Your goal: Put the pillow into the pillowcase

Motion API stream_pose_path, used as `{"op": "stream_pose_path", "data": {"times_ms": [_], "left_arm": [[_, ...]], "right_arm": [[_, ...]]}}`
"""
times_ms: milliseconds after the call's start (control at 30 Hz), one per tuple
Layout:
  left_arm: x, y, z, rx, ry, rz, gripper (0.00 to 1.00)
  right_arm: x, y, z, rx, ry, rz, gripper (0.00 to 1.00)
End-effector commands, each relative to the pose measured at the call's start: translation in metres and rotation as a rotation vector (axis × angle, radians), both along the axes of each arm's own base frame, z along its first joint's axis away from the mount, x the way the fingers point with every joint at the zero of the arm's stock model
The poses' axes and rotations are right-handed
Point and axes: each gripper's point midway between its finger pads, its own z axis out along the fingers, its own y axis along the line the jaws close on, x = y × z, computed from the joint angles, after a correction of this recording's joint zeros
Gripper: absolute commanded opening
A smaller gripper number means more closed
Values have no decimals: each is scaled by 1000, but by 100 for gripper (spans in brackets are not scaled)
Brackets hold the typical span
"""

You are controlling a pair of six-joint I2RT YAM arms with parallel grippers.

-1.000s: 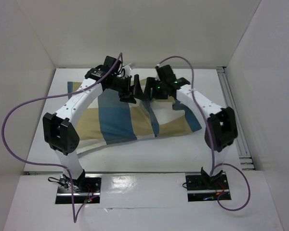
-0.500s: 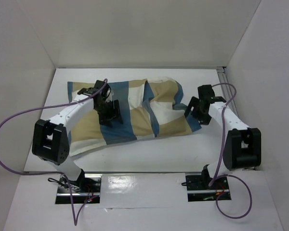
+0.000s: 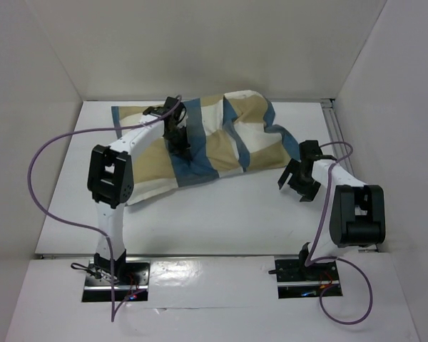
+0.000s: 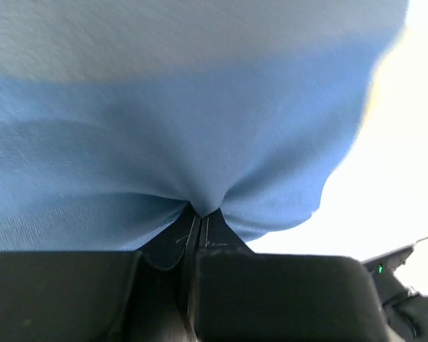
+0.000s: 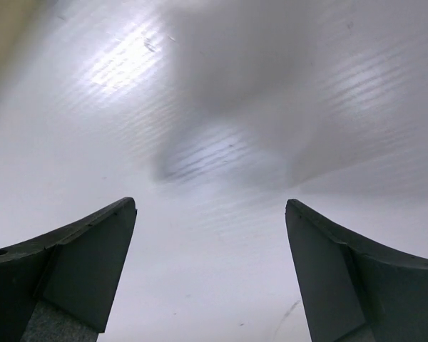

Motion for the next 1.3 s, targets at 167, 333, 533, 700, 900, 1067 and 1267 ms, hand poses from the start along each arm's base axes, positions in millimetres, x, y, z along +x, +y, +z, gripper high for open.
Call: {"op": "stream_pose_path", "data": {"times_ms": [167, 333, 533, 700, 900, 1067, 1267], "left_arm": [[27, -1, 51, 64, -153, -31, 28], [-39, 81, 75, 75, -112, 190, 69], [-116, 158, 40, 40, -42, 593, 88], [-126, 174, 12, -68, -75, 694, 100], [-128, 162, -17, -212, -73, 694, 100], [-101, 172, -18, -226, -175, 715, 88], [-87, 190, -19, -179, -185, 780, 16]], "right_arm": [[25, 17, 24, 161, -222, -2, 93], [27, 28, 22, 226, -229, 16, 93], [37, 38, 24, 279, -240, 43, 93], [43, 40, 30, 287, -252, 70, 93], [46, 39, 32, 283, -252, 79, 93], [44, 41, 35, 291, -254, 83, 93], [45, 41, 38, 295, -253, 74, 93]]}}
